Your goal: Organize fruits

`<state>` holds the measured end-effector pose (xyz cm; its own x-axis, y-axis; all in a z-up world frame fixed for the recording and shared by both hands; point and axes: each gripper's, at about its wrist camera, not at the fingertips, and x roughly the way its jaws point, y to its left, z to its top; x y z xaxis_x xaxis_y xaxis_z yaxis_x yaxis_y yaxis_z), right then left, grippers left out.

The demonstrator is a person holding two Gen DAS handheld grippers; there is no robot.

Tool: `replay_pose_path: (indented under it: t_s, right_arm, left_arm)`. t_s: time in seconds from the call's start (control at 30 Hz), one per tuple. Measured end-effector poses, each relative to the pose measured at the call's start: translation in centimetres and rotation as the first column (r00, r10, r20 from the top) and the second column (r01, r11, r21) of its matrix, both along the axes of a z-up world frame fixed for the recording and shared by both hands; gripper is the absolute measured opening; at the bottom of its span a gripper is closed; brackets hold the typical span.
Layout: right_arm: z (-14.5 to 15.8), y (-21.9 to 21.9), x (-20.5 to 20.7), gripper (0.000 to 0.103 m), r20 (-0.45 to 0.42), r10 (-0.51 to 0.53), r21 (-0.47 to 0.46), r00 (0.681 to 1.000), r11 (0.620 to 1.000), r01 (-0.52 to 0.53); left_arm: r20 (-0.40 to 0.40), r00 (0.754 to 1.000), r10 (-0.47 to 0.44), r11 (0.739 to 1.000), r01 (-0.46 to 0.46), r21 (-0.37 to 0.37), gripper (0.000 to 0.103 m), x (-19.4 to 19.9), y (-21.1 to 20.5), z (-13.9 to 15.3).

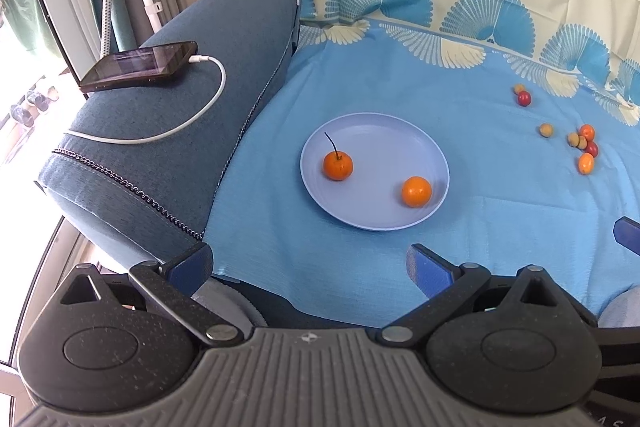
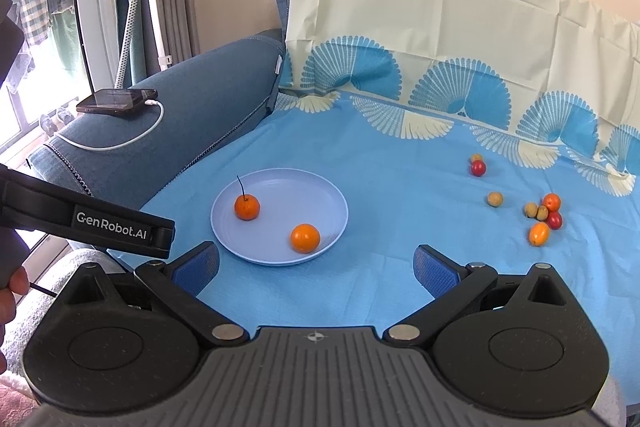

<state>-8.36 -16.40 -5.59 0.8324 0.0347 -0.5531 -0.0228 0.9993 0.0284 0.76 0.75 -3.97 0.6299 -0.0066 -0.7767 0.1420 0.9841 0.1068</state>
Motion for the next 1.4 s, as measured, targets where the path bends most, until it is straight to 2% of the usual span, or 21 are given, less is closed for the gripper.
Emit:
replay_pose_path:
  t_s: [0.23,0.4,0.57,0.7,0.87,1.03,1.1,1.23,1.4]
  right_arm:
    - [-1.0,-0.7,0.7,0.102,-0.024,-0.017,0.019,1.0,1.0,0.018]
    - [-1.7,-2.4,1.3,0.102,-0.019,-0.072,0.032,0.997,0.997,0.072]
    - [-2.9,-6.1,2.0,0.102,-0.015,-0.19,0.041,0.982,0.981,0.191]
    - [-4.4,-10.8,2.5,0.102,-0.034,-0.319,0.059,0.947,0.945,0.32]
    - [-6.7,-17.3,3.8,0.102,-0.054,-0.469,0.083,0.882,0.878,0.472]
    - [-9.4,-22.8,6.2,0.102,-0.062,-0.546,0.081,0.836,0.832,0.549]
    - [-10.6,-24.6,7.4,0.102,-0.061,-0.554,0.071,0.83,0.827,0.557]
    - [-13.1,-27.8,10.7,0.102,-0.051,-0.541,0.038,0.839,0.839,0.543]
    - [-15.9,-31.3,14.5,0.102,-0.075,-0.521,0.051,0.85,0.849,0.525]
  left_arm:
    - [-0.028,1.0,-0.012,1.0,0.013,0.018,0.103,1.0,-0.7,-0.7]
    - [-0.045,0.998,-0.035,0.999,0.036,0.032,0.103,1.8,-2.1,-1.1]
    - [-0.105,0.991,-0.079,0.996,0.083,0.034,0.103,3.3,-4.6,-2.0]
    - [-0.138,0.985,-0.107,0.992,0.114,0.047,0.103,5.0,-7.5,-2.8]
    - [-0.165,0.971,-0.171,0.982,0.182,0.054,0.103,7.6,-12.2,-3.8]
    - [-0.168,0.955,-0.246,0.966,0.256,0.041,0.103,11.5,-18.8,-5.3]
    - [-0.166,0.947,-0.276,0.958,0.286,0.035,0.103,13.3,-22.0,-6.1]
    - [-0.153,0.925,-0.348,0.934,0.356,0.028,0.103,17.0,-28.7,-8.0]
    - [-0.154,0.868,-0.472,0.88,0.474,-0.023,0.103,21.3,-36.1,-11.3]
